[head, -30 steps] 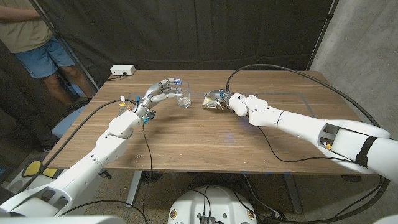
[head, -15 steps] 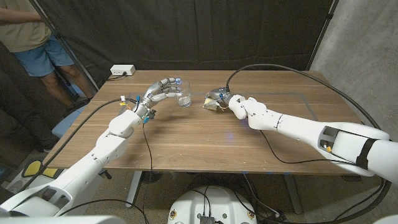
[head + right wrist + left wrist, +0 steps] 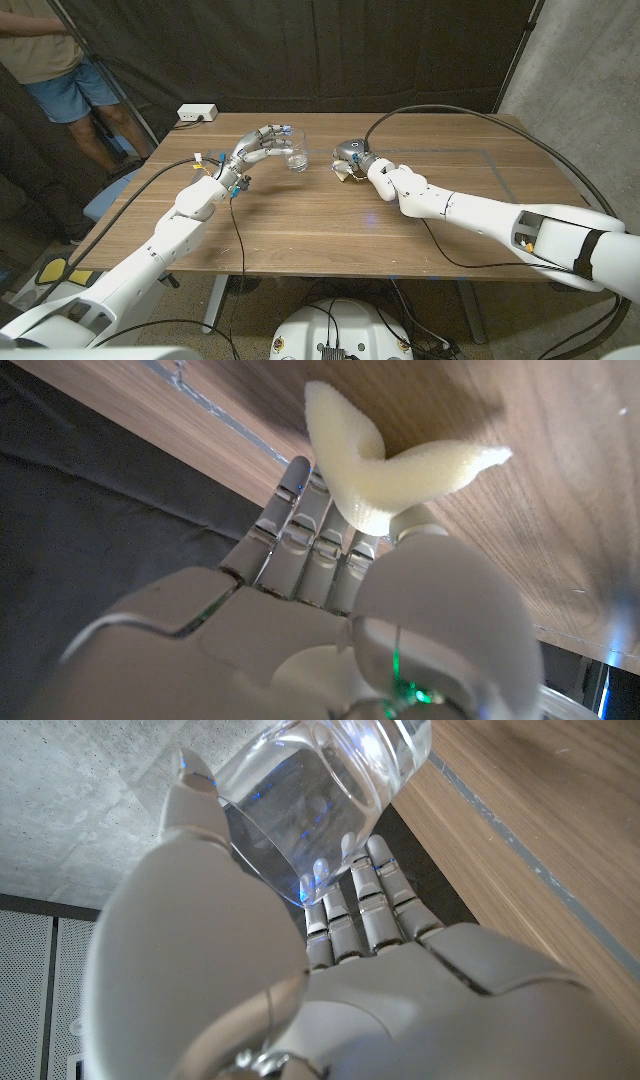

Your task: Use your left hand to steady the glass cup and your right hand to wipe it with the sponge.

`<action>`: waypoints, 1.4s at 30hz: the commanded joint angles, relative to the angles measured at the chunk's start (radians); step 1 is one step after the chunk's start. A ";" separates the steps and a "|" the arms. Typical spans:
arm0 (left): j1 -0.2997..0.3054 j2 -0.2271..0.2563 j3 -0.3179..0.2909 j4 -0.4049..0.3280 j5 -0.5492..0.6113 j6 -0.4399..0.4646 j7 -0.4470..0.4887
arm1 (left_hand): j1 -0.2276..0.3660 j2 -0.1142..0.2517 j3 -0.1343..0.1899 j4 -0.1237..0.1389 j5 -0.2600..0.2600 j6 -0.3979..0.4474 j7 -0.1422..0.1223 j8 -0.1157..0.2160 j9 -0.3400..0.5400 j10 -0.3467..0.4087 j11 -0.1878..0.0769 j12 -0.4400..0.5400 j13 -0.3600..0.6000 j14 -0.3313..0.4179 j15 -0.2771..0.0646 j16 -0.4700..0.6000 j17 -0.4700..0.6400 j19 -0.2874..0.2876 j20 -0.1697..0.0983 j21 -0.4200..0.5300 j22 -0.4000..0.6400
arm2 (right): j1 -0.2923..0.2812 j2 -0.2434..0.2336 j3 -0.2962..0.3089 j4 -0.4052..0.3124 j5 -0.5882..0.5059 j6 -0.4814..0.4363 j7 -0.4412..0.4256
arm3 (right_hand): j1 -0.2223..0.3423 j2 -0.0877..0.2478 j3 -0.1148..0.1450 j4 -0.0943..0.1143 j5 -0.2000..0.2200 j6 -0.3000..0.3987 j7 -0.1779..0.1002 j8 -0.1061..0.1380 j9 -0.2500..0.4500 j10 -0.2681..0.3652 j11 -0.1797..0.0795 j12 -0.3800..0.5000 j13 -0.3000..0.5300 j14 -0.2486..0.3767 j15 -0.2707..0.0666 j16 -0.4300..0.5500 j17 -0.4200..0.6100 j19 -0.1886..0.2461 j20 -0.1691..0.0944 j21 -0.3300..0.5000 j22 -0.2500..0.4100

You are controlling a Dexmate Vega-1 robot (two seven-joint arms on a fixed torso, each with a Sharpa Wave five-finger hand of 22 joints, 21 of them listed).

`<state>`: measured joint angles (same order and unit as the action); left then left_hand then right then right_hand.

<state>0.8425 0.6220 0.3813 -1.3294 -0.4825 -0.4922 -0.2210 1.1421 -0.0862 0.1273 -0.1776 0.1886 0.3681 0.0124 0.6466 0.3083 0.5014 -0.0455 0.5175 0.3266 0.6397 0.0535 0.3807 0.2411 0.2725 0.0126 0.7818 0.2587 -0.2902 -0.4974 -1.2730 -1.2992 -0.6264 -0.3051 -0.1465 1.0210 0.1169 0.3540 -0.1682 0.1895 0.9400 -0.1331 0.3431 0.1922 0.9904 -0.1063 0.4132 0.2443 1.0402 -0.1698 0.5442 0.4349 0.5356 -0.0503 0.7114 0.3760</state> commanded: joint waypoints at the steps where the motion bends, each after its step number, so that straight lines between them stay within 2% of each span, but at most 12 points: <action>1: -0.010 -0.005 0.006 0.002 0.002 0.008 -0.006 | 0.180 0.222 0.062 0.052 0.008 0.068 -0.064 0.151 0.001 0.119 -0.106 0.037 0.109 0.147 -0.283 -0.007 0.328 -0.004 0.000 0.012 0.001 | -0.085 -0.013 0.085 -0.016 0.052 0.032 -0.268 | 0.062 0.018 -0.010 -0.001 -0.003 0.018 0.003 0.000 0.005 0.018 -0.002 -0.002 0.011 0.024 -0.069 0.020 0.029 0.017 -0.102 0.048 0.023; 3: -0.012 -0.006 0.008 0.002 0.000 0.011 -0.009 | 0.178 0.222 0.062 0.053 0.007 0.068 -0.063 0.152 0.000 0.119 -0.106 0.037 0.109 0.148 -0.282 -0.008 0.329 -0.005 0.000 0.013 0.000 | -0.104 -0.014 0.114 -0.027 0.081 0.037 -0.299 | 0.070 0.018 -0.012 0.002 -0.004 -0.005 0.006 -0.013 0.005 0.002 0.004 -0.017 0.005 0.021 -0.069 0.019 0.035 0.021 -0.102 0.066 0.031; 6: -0.015 -0.008 0.011 0.002 0.001 0.013 -0.012 | 0.178 0.222 0.063 0.053 0.008 0.068 -0.064 0.153 -0.001 0.119 -0.105 0.037 0.111 0.150 -0.284 -0.011 0.330 -0.005 -0.001 0.016 0.000 | -0.135 -0.014 0.157 -0.040 0.125 0.044 -0.344 | 0.075 0.019 -0.014 0.004 -0.004 -0.008 0.011 -0.018 0.004 0.002 0.010 -0.023 0.000 0.021 -0.069 0.018 0.040 0.039 -0.102 0.086 0.037; 11: -0.020 -0.011 0.014 0.003 0.003 0.016 -0.014 | 0.178 0.223 0.065 0.053 0.008 0.067 -0.063 0.154 -0.002 0.120 -0.105 0.037 0.112 0.150 -0.283 -0.015 0.333 -0.007 0.000 0.019 -0.001 | -0.184 -0.017 0.224 -0.068 0.188 0.055 -0.405 | 0.084 0.027 -0.017 0.011 -0.007 0.019 0.024 -0.014 0.004 0.028 0.015 -0.022 -0.004 0.042 -0.068 0.027 0.052 0.046 -0.102 0.115 0.048; 20: -0.028 -0.018 0.020 0.003 0.009 0.017 -0.013 | 0.179 0.223 0.068 0.052 0.009 0.066 -0.064 0.157 -0.004 0.121 -0.106 0.037 0.115 0.153 -0.283 -0.019 0.340 -0.010 -0.001 0.026 -0.004 | -0.296 0.014 0.402 -0.099 0.411 0.146 -0.437 | 0.085 0.034 -0.020 0.018 -0.010 0.039 0.029 -0.013 0.004 0.049 0.020 -0.018 0.000 0.058 -0.067 0.031 0.060 0.045 -0.100 0.139 0.057; 24: -0.032 -0.024 0.023 0.005 0.012 0.015 -0.012 | 0.179 0.224 0.069 0.052 0.009 0.068 -0.062 0.159 -0.005 0.121 -0.106 0.037 0.116 0.154 -0.283 -0.022 0.343 -0.011 -0.001 0.029 -0.005 | -0.353 0.036 0.492 -0.121 0.519 0.184 -0.423 | 0.086 0.035 -0.022 0.019 -0.010 0.043 0.028 -0.013 0.005 0.056 0.021 -0.016 0.002 0.066 -0.067 0.034 0.064 0.043 -0.099 0.147 0.060; 34: -0.035 -0.032 0.028 -0.004 0.020 0.017 -0.004 | 0.178 0.224 0.071 0.052 0.009 0.066 -0.062 0.163 -0.007 0.121 -0.105 0.037 0.120 0.158 -0.282 -0.026 0.352 -0.015 0.000 0.036 -0.008 | -0.466 0.087 0.661 -0.195 0.680 0.199 -0.347 | 0.090 0.036 -0.024 0.020 -0.012 0.046 0.033 -0.016 0.005 0.066 0.025 -0.014 0.005 0.078 -0.067 0.040 0.072 0.038 -0.101 0.163 0.067; 42: -0.035 -0.038 0.031 -0.011 0.025 0.019 0.006 | 0.179 0.224 0.074 0.051 0.009 0.067 -0.063 0.166 -0.009 0.123 -0.106 0.037 0.122 0.160 -0.283 -0.032 0.359 -0.016 -0.001 0.044 -0.010 | -0.552 0.139 0.765 -0.289 0.745 0.151 -0.307 | 0.093 0.036 -0.025 0.020 -0.013 0.048 0.036 -0.017 0.006 0.071 0.027 -0.014 0.008 0.081 -0.067 0.041 0.077 0.037 -0.104 0.177 0.072</action>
<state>0.8104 0.5935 0.4072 -1.3295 -0.4647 -0.4758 -0.2267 1.1421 -0.0862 0.1348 -0.1850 0.1938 0.3676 0.0120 0.7031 0.2989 0.5074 -0.0395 0.5524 0.4129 0.6761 0.0467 0.3482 0.5813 0.2618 0.0126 0.8177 0.2460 -0.7265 -0.4201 -0.6607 -1.4847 -0.0252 -0.1271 -0.5136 1.0949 0.1323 0.3279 -0.1530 0.1776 0.9790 -0.1035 0.3262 0.1934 1.0508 -0.0772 0.3895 0.2496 1.0969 -0.1839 0.5786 0.5079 0.5727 -0.0519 0.8772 0.4432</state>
